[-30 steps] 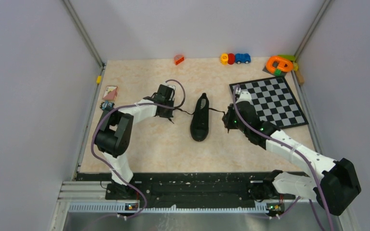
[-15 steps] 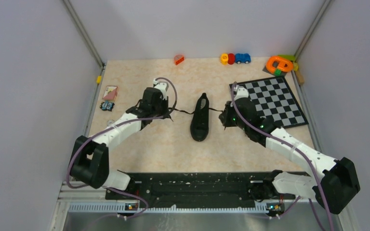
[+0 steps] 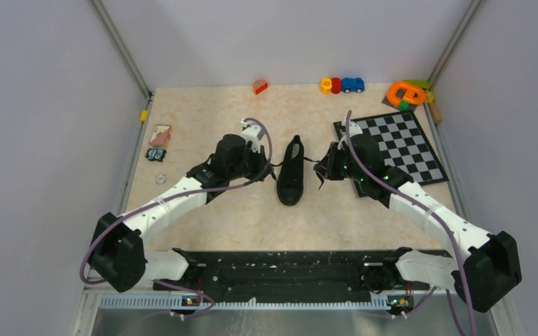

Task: Tie the shoes
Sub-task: Cross the shoelace with the shoelace.

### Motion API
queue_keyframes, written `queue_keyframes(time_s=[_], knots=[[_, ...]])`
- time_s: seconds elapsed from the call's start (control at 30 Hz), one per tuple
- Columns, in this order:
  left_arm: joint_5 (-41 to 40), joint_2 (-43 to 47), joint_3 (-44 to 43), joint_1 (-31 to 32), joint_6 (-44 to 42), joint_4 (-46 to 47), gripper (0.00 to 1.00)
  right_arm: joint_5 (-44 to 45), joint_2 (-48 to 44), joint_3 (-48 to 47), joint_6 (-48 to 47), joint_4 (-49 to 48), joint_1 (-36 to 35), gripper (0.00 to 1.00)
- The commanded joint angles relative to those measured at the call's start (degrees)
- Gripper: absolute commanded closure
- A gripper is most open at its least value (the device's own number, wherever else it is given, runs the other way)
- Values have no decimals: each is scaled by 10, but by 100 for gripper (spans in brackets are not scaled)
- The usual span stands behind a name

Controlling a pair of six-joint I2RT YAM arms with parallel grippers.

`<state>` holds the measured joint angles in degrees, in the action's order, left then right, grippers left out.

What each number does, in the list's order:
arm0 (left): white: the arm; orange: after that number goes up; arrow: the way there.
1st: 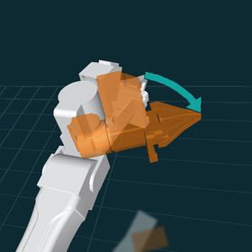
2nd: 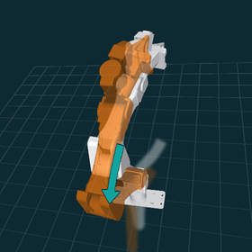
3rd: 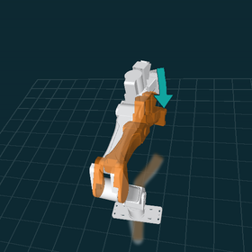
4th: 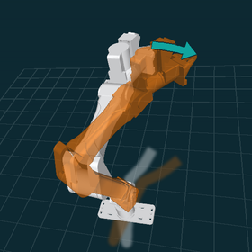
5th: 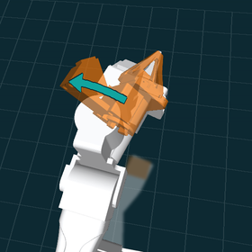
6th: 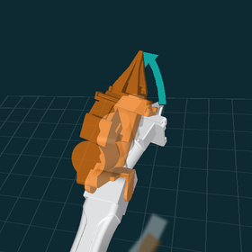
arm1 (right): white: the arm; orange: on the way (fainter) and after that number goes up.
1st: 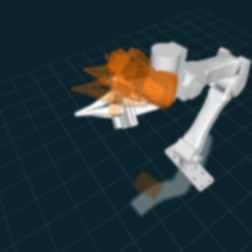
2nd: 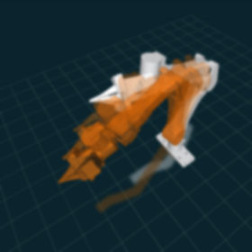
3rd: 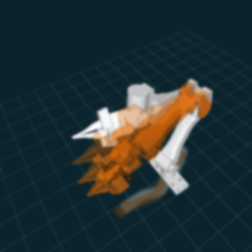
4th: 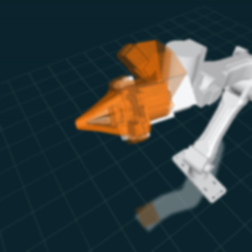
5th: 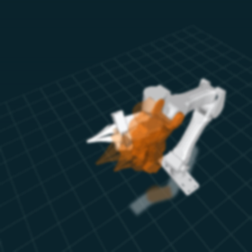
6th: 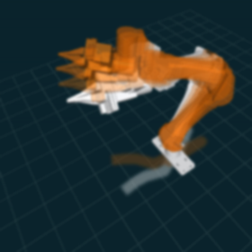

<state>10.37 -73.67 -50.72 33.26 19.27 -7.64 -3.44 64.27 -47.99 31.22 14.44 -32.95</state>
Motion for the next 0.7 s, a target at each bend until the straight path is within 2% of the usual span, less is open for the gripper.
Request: queue_keyframes(time_s=[0.0, 0.23, 0.4, 0.67], knots=[[4, -31, -19, 48, 31, 52, 100, -76, 3, -41, 29, -26, 26, 100], [-2, -144, -96, 85, 50, 80, 100, -178, 9, -38, 65, -51, 75, 100], [-6, -214, -136, 99, 74, 133, 100, -191, 9, -39, 63, -43, 97, 100], [-35, -322, -232, 111, 88, 150, 99, -191, 10, -40, 57, -38, 111, 100]])
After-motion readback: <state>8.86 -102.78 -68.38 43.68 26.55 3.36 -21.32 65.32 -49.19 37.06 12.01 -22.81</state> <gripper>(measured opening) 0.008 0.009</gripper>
